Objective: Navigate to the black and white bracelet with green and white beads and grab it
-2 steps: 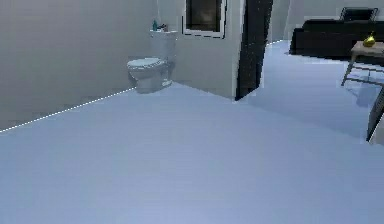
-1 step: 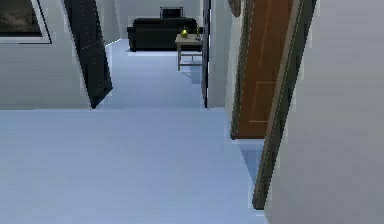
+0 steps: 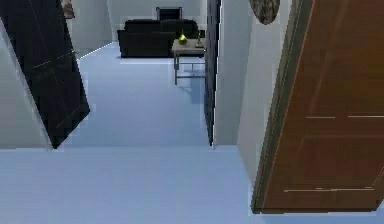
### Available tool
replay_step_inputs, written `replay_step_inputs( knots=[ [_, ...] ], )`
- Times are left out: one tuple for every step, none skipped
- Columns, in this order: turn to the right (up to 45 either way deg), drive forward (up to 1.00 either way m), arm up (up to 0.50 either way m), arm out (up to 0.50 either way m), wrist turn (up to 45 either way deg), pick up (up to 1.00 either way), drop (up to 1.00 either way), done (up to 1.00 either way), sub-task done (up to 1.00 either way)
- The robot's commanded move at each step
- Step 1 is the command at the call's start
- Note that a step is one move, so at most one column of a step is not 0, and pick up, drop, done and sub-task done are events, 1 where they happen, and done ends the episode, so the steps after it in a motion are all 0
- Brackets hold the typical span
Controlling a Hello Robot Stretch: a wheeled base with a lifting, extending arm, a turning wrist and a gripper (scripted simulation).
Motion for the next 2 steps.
replay_step_inputs(
  knots=[
    [6.0, 0.00, 0.00, 0.00, 0.0, 0.00, 0.00, 0.00, 0.00],
    [0.0, 0.30, 0.00, 0.00, 0.0, 0.00, 0.00, 0.00, 0.00]
  ],
)
